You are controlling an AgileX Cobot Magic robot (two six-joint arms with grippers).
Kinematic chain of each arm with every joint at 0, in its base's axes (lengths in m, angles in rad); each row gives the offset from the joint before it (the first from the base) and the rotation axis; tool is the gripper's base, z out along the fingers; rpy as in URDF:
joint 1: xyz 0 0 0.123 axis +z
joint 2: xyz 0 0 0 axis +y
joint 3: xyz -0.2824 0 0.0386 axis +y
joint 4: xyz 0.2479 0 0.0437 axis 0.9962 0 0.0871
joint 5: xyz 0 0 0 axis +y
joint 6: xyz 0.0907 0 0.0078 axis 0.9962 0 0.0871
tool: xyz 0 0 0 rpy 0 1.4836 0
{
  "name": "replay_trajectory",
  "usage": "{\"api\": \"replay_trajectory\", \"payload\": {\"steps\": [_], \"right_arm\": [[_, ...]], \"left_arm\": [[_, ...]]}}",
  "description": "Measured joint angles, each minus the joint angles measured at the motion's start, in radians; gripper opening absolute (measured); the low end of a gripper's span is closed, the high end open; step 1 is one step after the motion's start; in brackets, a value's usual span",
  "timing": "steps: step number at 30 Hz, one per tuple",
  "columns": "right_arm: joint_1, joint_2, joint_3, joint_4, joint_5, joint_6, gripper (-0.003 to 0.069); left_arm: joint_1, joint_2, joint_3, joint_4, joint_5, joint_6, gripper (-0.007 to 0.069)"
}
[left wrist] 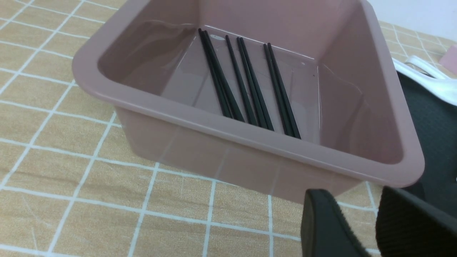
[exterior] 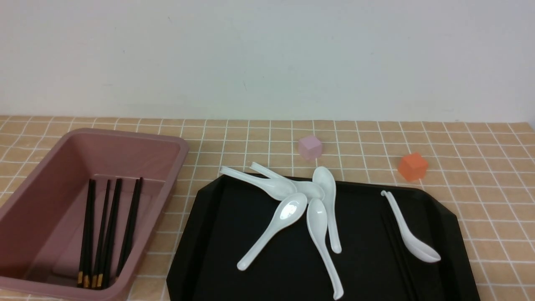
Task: On brown tablecloth take chopsticks from black tray and put them in box.
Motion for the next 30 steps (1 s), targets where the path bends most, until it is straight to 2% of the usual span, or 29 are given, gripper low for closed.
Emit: {"api": "replay_trajectory", "payload": {"steps": [30], "right_arm": [[0.000, 0.000, 0.000, 0.001, 0.001, 0.000, 0.0108]], "left_arm": [[0.000, 0.000, 0.000, 0.000, 0.000, 0.000, 0.0239]]}}
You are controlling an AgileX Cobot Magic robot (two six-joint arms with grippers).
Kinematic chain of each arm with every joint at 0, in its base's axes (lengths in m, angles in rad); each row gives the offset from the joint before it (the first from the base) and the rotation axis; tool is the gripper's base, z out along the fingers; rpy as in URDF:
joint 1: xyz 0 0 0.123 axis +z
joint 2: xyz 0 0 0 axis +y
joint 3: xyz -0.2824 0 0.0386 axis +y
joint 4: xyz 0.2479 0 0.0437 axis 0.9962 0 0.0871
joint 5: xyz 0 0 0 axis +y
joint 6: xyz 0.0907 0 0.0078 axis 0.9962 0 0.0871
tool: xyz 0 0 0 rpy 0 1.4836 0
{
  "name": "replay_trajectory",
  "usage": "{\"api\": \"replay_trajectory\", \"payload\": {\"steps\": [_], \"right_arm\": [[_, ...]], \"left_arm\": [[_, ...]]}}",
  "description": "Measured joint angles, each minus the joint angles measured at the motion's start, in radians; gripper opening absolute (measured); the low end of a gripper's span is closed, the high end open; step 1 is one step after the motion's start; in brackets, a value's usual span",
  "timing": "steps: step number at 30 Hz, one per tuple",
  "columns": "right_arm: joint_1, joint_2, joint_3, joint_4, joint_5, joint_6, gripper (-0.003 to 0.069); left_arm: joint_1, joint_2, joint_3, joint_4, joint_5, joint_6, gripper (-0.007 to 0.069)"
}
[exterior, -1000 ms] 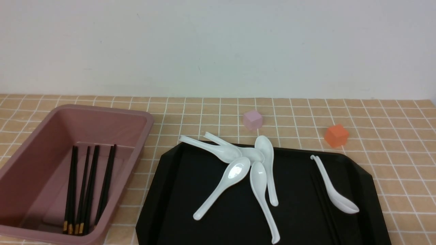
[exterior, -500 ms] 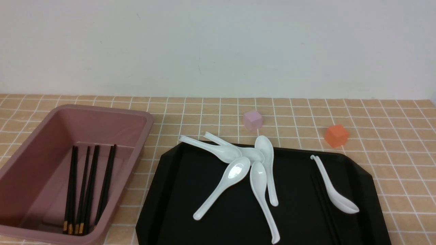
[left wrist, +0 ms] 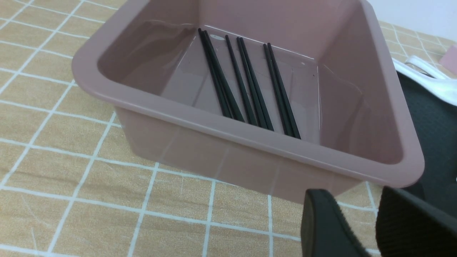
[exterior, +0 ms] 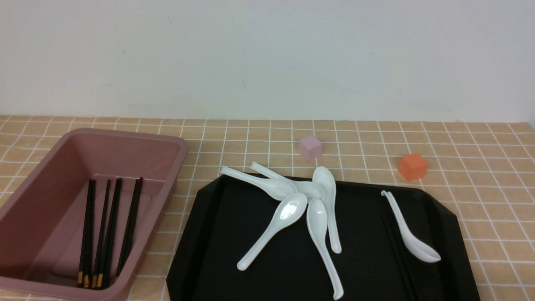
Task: On brown tablecloth take chopsticks from black tray and put them in box.
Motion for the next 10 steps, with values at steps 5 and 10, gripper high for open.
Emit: {"api": "replay_trajectory", "payload": {"steps": [5, 10], "right_arm": [[0.000, 0.000, 0.000, 0.000, 0.000, 0.000, 0.0113], [0.000, 0.000, 0.000, 0.000, 0.000, 0.000, 0.0118]], "left_arm": [[0.000, 0.000, 0.000, 0.000, 0.000, 0.000, 0.0239], [0.000, 0.000, 0.000, 0.000, 0.000, 0.000, 0.0239]]}}
